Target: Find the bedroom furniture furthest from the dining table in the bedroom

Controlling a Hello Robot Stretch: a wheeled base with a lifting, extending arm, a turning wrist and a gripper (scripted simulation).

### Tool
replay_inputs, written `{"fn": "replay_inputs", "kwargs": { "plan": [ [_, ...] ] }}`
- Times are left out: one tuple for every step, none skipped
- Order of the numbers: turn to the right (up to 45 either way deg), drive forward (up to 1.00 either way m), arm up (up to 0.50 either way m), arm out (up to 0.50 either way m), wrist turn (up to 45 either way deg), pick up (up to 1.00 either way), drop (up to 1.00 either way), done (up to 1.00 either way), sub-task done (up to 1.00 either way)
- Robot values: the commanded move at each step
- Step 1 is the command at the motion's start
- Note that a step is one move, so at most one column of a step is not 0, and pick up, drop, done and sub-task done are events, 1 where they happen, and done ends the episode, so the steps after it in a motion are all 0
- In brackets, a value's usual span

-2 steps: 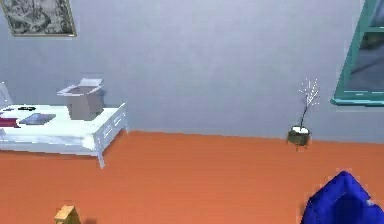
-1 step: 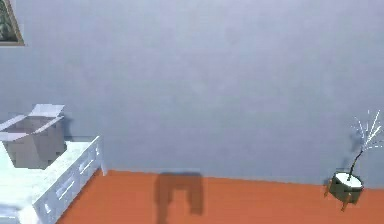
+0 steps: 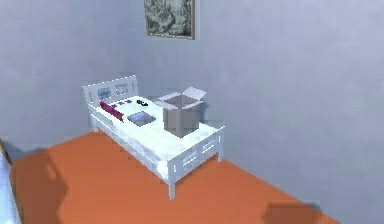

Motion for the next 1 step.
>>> {"fn": "replay_inputs", "kwargs": {
  "plan": [
    [0.0, 0.40, 0.00, 0.00, 0.0, 0.00, 0.00, 0.00, 0.00]
  ]
}}
